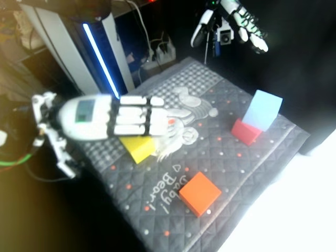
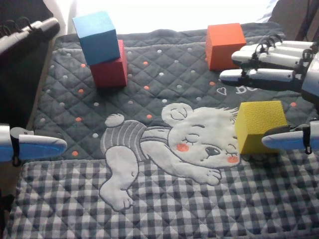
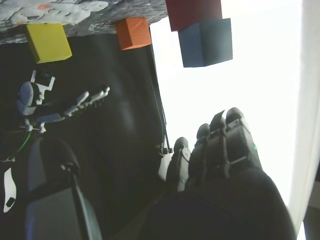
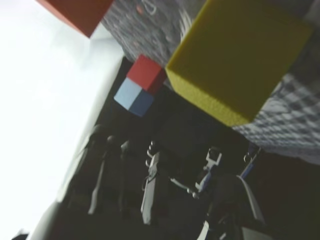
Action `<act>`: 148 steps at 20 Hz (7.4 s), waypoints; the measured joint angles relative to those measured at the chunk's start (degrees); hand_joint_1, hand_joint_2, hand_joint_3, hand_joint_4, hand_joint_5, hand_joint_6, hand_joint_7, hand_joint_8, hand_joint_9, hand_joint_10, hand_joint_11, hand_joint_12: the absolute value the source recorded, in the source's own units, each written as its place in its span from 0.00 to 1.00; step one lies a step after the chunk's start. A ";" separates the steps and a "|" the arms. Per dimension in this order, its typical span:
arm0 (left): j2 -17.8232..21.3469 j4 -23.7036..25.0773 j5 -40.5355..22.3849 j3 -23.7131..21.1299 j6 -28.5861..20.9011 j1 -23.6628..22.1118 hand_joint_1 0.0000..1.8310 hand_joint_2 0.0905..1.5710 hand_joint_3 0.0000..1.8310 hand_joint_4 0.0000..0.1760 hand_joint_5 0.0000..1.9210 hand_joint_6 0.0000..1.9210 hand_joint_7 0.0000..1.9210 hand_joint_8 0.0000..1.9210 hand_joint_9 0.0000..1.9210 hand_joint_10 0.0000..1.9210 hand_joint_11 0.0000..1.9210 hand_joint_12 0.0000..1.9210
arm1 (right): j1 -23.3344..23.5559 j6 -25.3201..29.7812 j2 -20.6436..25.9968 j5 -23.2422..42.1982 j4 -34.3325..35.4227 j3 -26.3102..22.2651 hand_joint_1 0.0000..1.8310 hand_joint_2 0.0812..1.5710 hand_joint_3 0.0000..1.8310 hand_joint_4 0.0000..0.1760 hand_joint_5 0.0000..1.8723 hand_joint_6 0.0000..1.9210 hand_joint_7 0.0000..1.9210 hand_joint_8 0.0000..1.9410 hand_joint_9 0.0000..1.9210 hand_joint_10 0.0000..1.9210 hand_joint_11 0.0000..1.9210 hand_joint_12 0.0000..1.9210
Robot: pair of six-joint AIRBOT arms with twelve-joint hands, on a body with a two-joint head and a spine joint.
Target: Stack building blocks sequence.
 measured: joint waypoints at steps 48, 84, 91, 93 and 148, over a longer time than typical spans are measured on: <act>-3.02 -1.62 -0.07 2.27 -3.30 1.68 0.52 0.52 0.00 0.34 0.10 0.00 0.00 0.00 0.00 0.00 0.01 0.01 | 29.00 -6.69 -20.48 -28.94 4.31 27.04 0.69 0.67 0.00 0.00 0.52 0.42 0.63 0.39 0.83 0.07 0.74 0.31; -3.15 -1.46 -0.13 2.47 -3.74 1.42 0.52 0.52 0.00 0.16 0.12 0.00 0.00 0.00 0.00 0.00 0.00 0.00 | 27.28 -6.51 -22.77 -30.01 8.46 28.52 0.69 0.69 0.00 0.00 0.50 0.42 0.57 0.54 0.69 0.38 0.66 0.52; -3.78 -1.53 -0.15 2.75 -3.82 1.42 0.54 0.51 0.00 0.18 0.12 0.00 0.00 0.00 0.00 0.00 0.01 0.00 | 27.28 -6.73 -20.59 -26.36 9.29 25.94 0.69 0.70 0.00 0.00 0.46 0.48 0.56 0.54 0.75 0.28 0.68 0.46; -3.78 -1.44 -0.11 2.75 -3.85 1.42 0.55 0.51 0.00 0.23 0.13 0.00 0.00 0.00 0.00 0.00 0.01 0.00 | 27.28 -6.71 -19.06 -22.99 9.31 23.67 0.68 0.72 0.00 0.00 0.43 0.51 0.53 0.60 0.75 0.25 0.66 0.46; -3.85 -1.51 -0.87 2.78 -4.61 1.42 0.53 0.52 0.00 0.15 0.12 0.00 0.00 0.00 0.00 0.00 0.00 0.01 | 25.53 -7.32 -22.84 -27.56 11.21 28.68 0.55 0.71 0.00 0.00 0.20 0.00 0.39 0.00 0.41 0.00 0.41 0.14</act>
